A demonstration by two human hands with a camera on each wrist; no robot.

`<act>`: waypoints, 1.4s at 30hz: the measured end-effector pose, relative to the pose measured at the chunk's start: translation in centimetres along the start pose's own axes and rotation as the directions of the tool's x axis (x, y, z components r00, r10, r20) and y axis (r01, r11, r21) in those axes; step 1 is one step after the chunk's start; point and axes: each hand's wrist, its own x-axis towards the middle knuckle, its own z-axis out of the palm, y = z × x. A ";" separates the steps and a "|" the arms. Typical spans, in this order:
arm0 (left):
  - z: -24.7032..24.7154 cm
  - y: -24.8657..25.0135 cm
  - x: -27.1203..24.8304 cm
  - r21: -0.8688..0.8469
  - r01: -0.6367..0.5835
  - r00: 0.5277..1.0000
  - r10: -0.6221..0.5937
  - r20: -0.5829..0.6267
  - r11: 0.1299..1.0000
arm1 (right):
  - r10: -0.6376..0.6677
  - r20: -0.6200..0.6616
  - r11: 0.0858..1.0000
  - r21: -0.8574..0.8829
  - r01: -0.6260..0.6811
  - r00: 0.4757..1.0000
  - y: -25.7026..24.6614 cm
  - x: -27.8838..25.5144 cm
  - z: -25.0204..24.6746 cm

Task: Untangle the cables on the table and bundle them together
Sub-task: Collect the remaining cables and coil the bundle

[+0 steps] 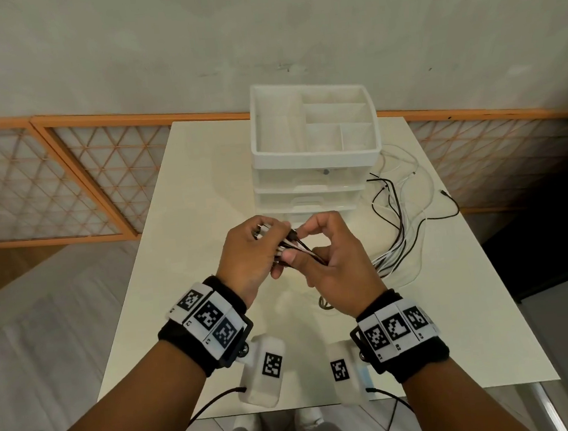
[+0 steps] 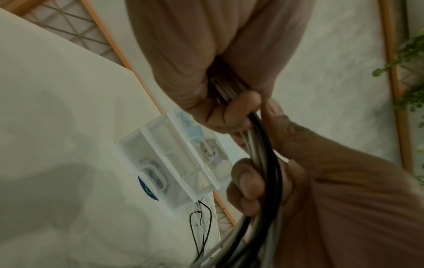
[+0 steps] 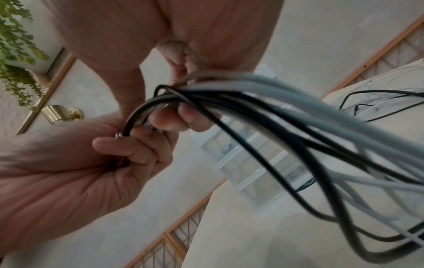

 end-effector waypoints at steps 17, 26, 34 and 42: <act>-0.1 0.4 0.5 0.052 -0.003 0.985 0.012 -0.172 0.999 | 0.071 0.122 0.953 -0.303 -0.031 0.990 1.5 0.3 -1.5; -2.1 1.4 1.3 0.472 -0.159 0.970 0.226 -0.089 0.867 | 0.139 0.159 0.949 -0.305 -0.085 0.977 0.8 0.4 -3.0; 1.5 2.2 -1.3 0.593 -0.388 0.896 0.138 0.422 0.706 | -0.047 0.219 0.985 -0.152 0.082 0.975 -1.9 0.7 -2.9; 1.1 3.4 -0.3 0.682 -0.297 0.891 -0.063 0.449 0.668 | -0.020 0.128 1.000 0.023 0.018 0.992 -1.0 0.2 -3.4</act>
